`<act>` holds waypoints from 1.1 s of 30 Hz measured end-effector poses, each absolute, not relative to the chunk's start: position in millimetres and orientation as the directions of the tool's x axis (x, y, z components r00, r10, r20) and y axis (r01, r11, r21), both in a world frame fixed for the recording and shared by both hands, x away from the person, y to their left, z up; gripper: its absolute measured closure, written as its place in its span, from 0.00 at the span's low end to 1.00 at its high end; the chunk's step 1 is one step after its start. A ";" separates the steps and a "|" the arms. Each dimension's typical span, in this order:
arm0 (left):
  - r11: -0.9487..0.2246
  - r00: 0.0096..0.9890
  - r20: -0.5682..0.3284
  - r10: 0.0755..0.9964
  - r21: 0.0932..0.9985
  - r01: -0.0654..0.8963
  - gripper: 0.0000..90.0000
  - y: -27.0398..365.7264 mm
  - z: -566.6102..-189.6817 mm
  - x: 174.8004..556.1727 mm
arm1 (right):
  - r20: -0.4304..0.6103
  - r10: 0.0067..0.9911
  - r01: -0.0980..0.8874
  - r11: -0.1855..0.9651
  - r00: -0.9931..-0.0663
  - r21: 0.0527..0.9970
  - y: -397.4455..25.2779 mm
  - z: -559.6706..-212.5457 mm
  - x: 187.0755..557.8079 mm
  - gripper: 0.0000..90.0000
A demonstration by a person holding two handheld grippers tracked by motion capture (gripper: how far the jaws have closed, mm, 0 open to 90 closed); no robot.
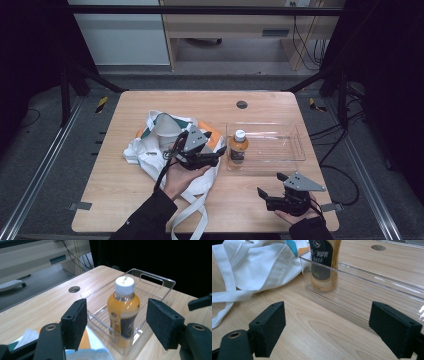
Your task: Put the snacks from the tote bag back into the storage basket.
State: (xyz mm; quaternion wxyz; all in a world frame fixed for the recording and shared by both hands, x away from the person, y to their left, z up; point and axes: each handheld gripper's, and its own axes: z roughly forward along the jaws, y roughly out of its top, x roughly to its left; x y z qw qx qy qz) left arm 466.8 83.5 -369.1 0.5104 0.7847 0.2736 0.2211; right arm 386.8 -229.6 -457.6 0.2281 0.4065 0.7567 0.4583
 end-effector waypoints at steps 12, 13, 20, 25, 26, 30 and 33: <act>-0.354 0.724 0.075 0.686 0.903 0.242 0.35 131.4 -390.6 448.3 | 0.028 0.829 0.406 0.244 -0.558 0.881 -230.3 -457.1 386.7 0.15; -0.357 0.721 0.076 0.688 0.901 0.245 0.35 135.0 -392.5 446.7 | 0.028 0.829 0.406 0.243 -0.558 0.881 -230.3 -457.0 386.6 0.15; -0.333 0.692 0.053 0.720 0.901 0.277 0.34 162.6 -403.0 439.2 | 0.026 0.830 0.402 0.242 -0.557 0.883 -231.3 -457.0 386.9 0.15; -0.318 0.665 0.044 0.745 0.900 0.297 0.33 182.3 -411.2 433.6 | 0.021 0.834 0.400 0.242 -0.551 0.884 -232.5 -456.9 387.0 0.15; -0.314 0.661 0.041 0.750 0.900 0.301 0.32 186.4 -412.7 432.5 | 0.022 0.835 0.401 0.241 -0.549 0.884 -232.7 -456.9 387.1 0.14; -0.303 0.635 0.037 0.772 0.899 0.315 0.32 203.4 -420.2 428.9 | 0.020 0.837 0.402 0.241 -0.547 0.883 -233.4 -457.4 387.3 0.14; -0.292 0.618 0.030 0.786 0.899 0.327 0.31 215.8 -427.3 426.3 | 0.016 0.838 0.402 0.245 -0.545 0.882 -233.4 -457.5 387.5 0.14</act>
